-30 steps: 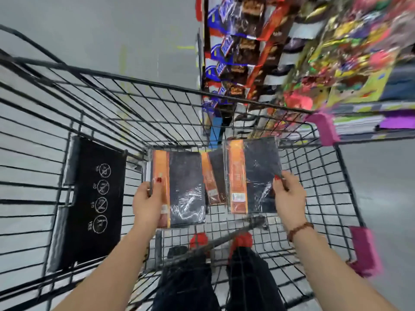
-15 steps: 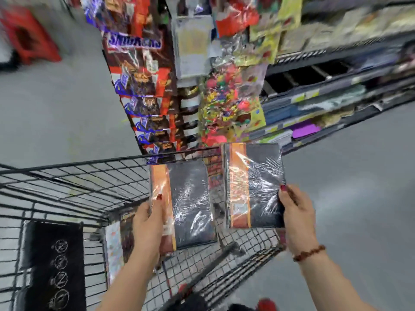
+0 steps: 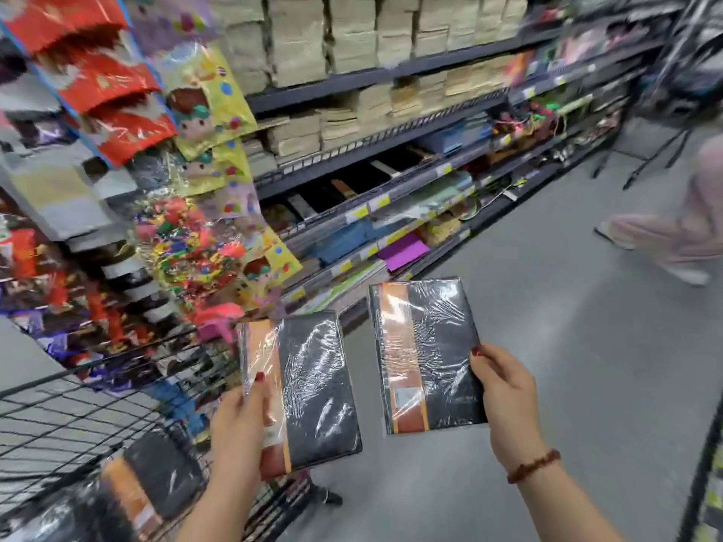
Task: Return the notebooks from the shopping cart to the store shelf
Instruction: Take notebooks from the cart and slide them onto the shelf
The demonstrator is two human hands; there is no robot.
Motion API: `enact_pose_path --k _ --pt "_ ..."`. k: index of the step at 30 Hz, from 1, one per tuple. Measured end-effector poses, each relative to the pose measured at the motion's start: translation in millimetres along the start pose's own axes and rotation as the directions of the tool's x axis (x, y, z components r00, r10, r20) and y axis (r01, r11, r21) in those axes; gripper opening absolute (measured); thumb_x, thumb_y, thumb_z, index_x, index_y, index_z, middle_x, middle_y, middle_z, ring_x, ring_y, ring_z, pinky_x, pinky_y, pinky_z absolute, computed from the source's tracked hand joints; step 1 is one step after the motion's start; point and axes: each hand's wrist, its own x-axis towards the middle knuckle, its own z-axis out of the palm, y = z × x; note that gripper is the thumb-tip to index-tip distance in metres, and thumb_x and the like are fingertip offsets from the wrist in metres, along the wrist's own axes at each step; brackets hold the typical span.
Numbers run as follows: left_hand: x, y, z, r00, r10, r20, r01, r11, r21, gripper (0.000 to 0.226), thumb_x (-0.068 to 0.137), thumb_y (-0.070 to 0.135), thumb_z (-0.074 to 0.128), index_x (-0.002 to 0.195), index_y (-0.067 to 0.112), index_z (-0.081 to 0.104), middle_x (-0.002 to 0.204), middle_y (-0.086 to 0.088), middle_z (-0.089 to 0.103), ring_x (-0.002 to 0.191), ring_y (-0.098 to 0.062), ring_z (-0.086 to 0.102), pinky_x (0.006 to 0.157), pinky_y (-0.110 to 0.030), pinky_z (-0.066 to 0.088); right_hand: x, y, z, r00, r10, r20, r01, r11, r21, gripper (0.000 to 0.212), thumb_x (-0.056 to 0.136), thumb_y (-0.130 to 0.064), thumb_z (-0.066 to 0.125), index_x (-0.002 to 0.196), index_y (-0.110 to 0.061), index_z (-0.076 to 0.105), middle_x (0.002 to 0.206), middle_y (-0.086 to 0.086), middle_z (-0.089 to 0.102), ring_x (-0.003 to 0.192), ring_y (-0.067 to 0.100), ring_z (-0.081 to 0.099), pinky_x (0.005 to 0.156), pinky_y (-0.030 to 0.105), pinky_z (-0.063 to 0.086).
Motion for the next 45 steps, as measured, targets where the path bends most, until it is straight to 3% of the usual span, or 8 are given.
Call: enact_pose_path --k 4,8,16,18,22,30,41,45 --pt "-17 4 55 0.999 -0.031 0.024 0.031 0.999 -0.032 0.029 0.093 0.033 0.056 0.086 0.006 0.06 0.082 -0.013 0.062 0.078 -0.026 0.056 0.077 -0.045 0.045 34 -15 -49 1.0 0.003 -0.023 -0.002 1.0 0.023 0.024 0.089 0.002 0.054 0.082 -0.017 0.066 0.079 0.0 0.067 0.07 0.01 0.059 0.062 0.014 0.049" --pt "-15 15 97 0.999 -0.004 0.039 0.004 1.0 -0.011 0.045 0.089 0.039 0.058 0.085 -0.005 0.055 0.078 -0.018 0.055 0.071 -0.025 0.051 0.07 -0.042 0.039 63 -18 -78 0.999 0.024 -0.04 -0.022 0.999 0.043 0.017 0.089 0.0 0.055 0.085 -0.013 0.066 0.085 0.012 0.065 0.08 0.022 0.056 0.075 0.035 0.047" --pt "24 32 182 0.999 0.034 0.035 -0.033 0.998 -0.044 0.032 0.089 0.034 0.06 0.076 0.005 0.057 0.07 -0.012 0.054 0.066 -0.021 0.047 0.066 -0.036 0.034 142 -11 -97 0.99 0.086 -0.115 -0.078 0.994 0.077 0.016 0.088 -0.001 0.057 0.103 -0.001 0.064 0.099 0.02 0.068 0.088 0.026 0.061 0.088 0.044 0.049" --pt "43 34 207 0.999 0.018 0.032 -0.016 0.999 -0.042 0.034 0.087 0.037 0.06 0.075 0.005 0.06 0.072 -0.012 0.061 0.067 -0.023 0.052 0.067 -0.037 0.038 173 -12 -92 0.991 0.073 -0.115 -0.064 0.995 0.075 0.017 0.088 -0.001 0.058 0.104 0.001 0.064 0.099 0.02 0.068 0.086 0.024 0.062 0.087 0.042 0.051" --pt "92 49 257 0.999 0.041 0.027 -0.04 0.998 -0.048 0.026 0.093 0.023 0.056 0.076 0.002 0.059 0.067 -0.009 0.055 0.06 -0.02 0.045 0.058 -0.033 0.033 247 -21 -76 0.994 0.051 -0.094 -0.043 0.996 0.078 0.014 0.088 0.003 0.056 0.089 -0.007 0.065 0.074 -0.001 0.068 0.06 -0.001 0.061 0.059 0.013 0.05" --pt "183 89 333 1.0 0.006 -0.031 -0.007 0.999 -0.047 0.025 0.093 0.029 0.055 0.084 0.007 0.062 0.075 -0.009 0.06 0.069 -0.023 0.052 0.064 -0.034 0.039 371 -39 -30 0.996 0.094 0.001 -0.094 0.995 0.038 0.023 0.087 0.009 0.052 0.08 -0.01 0.064 0.056 -0.014 0.067 0.052 -0.004 0.059 0.05 0.01 0.045" --pt "257 120 418 0.967 -0.029 -0.252 -0.006 0.99 -0.139 0.026 0.089 0.033 0.058 0.075 0.012 0.059 0.072 -0.007 0.059 0.067 -0.021 0.05 0.067 -0.036 0.036 543 -24 23 0.947 0.213 0.239 -0.205 0.977 -0.057 0.015 0.088 0.006 0.054 0.092 -0.003 0.065 0.061 -0.01 0.07 0.057 -0.001 0.063 0.054 0.011 0.049" --pt "269 116 454 0.912 -0.073 -0.405 0.013 0.989 -0.148 0.029 0.091 0.028 0.058 0.068 0.012 0.055 0.067 -0.006 0.054 0.066 -0.021 0.047 0.063 -0.035 0.035 612 -12 42 0.89 0.292 0.349 -0.265 0.956 -0.123 0.02 0.088 -0.001 0.057 0.107 0.002 0.063 0.089 0.009 0.071 0.09 0.025 0.066 0.08 0.029 0.052"
